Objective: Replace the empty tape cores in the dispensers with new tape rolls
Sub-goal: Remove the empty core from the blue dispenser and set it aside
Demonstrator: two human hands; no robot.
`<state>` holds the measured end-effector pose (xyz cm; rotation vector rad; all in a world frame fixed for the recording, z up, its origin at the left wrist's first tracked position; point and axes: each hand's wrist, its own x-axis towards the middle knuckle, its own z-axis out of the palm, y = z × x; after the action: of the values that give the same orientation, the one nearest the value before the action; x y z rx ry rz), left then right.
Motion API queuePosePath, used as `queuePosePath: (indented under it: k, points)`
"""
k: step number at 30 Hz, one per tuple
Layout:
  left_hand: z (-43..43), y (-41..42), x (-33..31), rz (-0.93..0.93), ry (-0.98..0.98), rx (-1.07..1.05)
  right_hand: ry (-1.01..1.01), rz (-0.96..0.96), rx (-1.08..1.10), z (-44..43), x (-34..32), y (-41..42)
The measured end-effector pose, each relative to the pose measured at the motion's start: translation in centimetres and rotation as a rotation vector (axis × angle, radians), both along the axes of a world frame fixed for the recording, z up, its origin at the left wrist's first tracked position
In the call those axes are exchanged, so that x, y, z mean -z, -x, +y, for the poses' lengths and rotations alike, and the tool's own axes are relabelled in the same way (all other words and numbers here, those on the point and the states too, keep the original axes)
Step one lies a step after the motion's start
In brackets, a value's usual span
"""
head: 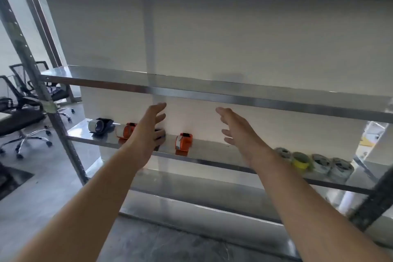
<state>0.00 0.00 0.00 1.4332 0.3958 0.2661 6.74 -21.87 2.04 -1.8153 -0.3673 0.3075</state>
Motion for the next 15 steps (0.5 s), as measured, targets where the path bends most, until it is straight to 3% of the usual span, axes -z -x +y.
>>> queuePosePath:
  k: [15]
  points:
    - [22.9, -2.1, 3.1, 0.101, 0.042, -0.067, -0.038, 0.143, -0.004, 24.8, 3.7, -3.5]
